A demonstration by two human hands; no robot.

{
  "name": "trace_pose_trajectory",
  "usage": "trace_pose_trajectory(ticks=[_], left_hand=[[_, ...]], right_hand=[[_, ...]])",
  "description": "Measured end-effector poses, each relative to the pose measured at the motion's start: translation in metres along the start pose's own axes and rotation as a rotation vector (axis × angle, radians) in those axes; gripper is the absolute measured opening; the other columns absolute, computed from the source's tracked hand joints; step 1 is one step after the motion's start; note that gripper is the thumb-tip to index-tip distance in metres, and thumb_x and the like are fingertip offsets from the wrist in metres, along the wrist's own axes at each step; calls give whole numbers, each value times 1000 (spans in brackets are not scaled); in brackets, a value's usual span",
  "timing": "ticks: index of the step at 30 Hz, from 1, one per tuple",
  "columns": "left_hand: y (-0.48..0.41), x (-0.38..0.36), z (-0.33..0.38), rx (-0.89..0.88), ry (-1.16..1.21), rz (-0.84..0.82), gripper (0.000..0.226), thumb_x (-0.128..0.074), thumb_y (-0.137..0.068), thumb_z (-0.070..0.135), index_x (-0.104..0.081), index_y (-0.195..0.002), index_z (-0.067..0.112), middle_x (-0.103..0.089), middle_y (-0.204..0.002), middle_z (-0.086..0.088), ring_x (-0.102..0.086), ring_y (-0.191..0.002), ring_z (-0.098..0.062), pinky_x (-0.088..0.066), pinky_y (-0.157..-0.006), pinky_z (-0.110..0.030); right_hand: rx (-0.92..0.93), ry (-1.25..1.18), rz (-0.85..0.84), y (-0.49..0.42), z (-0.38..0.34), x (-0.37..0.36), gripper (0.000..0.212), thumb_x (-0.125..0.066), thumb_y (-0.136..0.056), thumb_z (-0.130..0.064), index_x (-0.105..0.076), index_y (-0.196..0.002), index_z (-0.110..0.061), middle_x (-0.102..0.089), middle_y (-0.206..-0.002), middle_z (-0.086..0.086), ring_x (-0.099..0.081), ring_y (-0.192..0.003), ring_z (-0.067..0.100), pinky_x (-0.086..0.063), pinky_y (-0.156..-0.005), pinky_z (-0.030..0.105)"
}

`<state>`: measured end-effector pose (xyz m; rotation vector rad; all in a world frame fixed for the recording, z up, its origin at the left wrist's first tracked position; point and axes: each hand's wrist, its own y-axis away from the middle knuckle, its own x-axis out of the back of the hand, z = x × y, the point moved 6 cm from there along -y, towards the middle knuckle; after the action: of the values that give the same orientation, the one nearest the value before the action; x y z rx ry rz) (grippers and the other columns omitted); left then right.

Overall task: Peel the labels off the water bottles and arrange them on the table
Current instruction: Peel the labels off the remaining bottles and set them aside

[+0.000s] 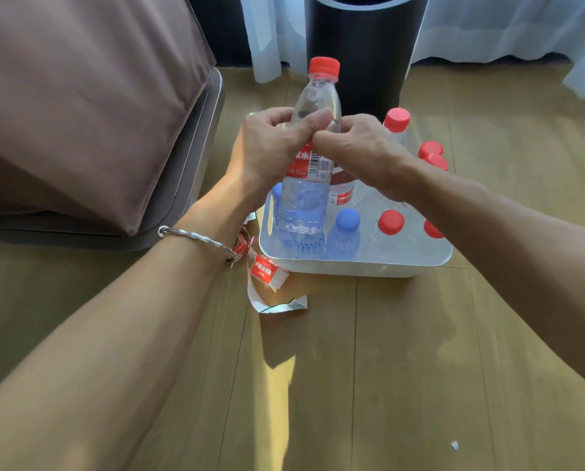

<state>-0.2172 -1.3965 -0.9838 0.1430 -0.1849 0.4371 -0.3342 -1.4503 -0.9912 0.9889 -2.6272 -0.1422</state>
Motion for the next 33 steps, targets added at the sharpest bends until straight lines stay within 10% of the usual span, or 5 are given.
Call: trace_pose_trajectory(ticks=[13, 33], left_hand=[[5, 4, 2, 20, -21, -29, 31, -72, -88, 35, -75, -95, 5, -76, -81, -9, -75, -73, -23, -62, -64, -35], [6, 1, -5, 71, -3, -35, 33, -58, -96, 41, -75, -97, 12, -76, -80, 0, -74, -72, -13, -56, -60, -25]], right_hand=[[-37, -19, -132, -1, 9, -4, 27, -54, -98, -19, -62, -121, -8, -72, -109, 5, -71, -100, 18, -57, -92, 40], [11, -55, -8, -5, 10, 3, 22, -52, -99, -24, -71, -100, -12, -75, -96, 6, -75, -84, 17, -61, -84, 38]])
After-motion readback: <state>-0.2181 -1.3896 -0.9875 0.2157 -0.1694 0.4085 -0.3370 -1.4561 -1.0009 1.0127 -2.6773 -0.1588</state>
